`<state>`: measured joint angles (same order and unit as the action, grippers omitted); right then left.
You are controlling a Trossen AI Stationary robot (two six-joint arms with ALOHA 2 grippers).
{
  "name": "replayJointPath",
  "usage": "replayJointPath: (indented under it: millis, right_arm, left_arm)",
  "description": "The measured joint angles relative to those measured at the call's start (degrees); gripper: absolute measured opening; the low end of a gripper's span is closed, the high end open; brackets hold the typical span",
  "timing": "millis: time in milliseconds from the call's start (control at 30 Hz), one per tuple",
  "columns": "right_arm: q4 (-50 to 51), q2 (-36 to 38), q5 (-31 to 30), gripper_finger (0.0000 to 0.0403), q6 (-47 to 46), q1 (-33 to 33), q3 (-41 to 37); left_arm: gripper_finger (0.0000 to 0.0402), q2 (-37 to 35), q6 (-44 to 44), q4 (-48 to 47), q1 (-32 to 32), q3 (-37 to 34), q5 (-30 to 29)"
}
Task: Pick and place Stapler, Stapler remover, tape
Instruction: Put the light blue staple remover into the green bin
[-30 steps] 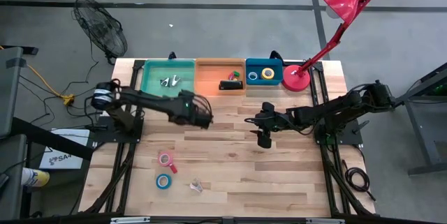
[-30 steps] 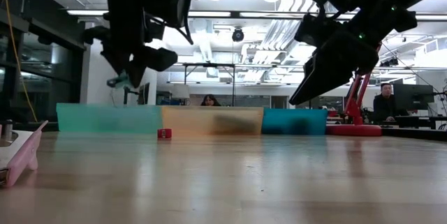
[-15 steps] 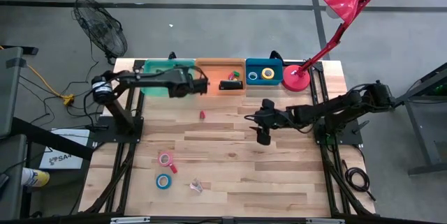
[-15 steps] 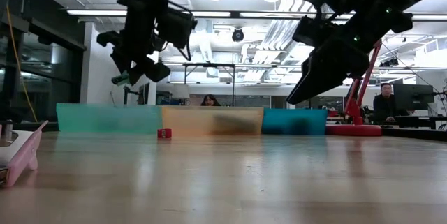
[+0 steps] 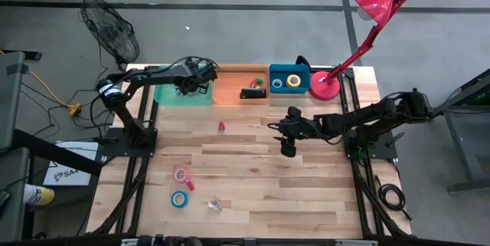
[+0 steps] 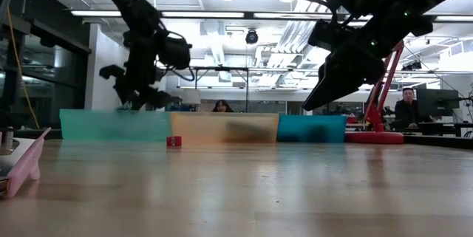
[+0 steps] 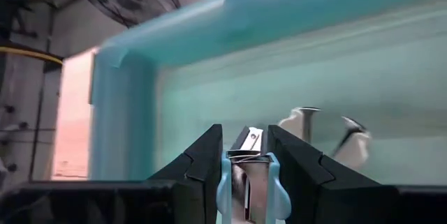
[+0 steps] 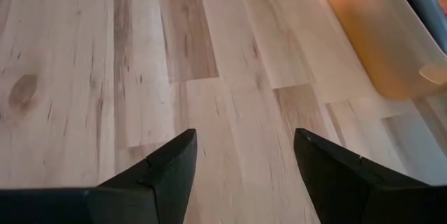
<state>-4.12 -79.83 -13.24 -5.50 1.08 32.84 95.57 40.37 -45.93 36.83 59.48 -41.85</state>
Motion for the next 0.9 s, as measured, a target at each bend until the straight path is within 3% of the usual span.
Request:
replayJointPath:
  millis: [300, 533, 900]
  right_arm:
    - [0.0, 0.0, 0.1, 0.0231, 0.2, 0.0, 0.0]
    - [0.1, 0.0, 0.1, 0.0231, 0.2, 0.0, 0.0]
    - [1.2, 0.0, 0.1, 0.0231, 0.2, 0.0, 0.0]
  left_arm:
    - [0.0101, 0.0, -3.1, 5.8, 5.6, -2.8, 5.7]
    - [0.0107, 0.0, -3.2, 5.9, 5.5, -2.9, 5.3]
    - [0.0240, -0.1, -4.4, 5.4, 5.5, -2.9, 5.4]
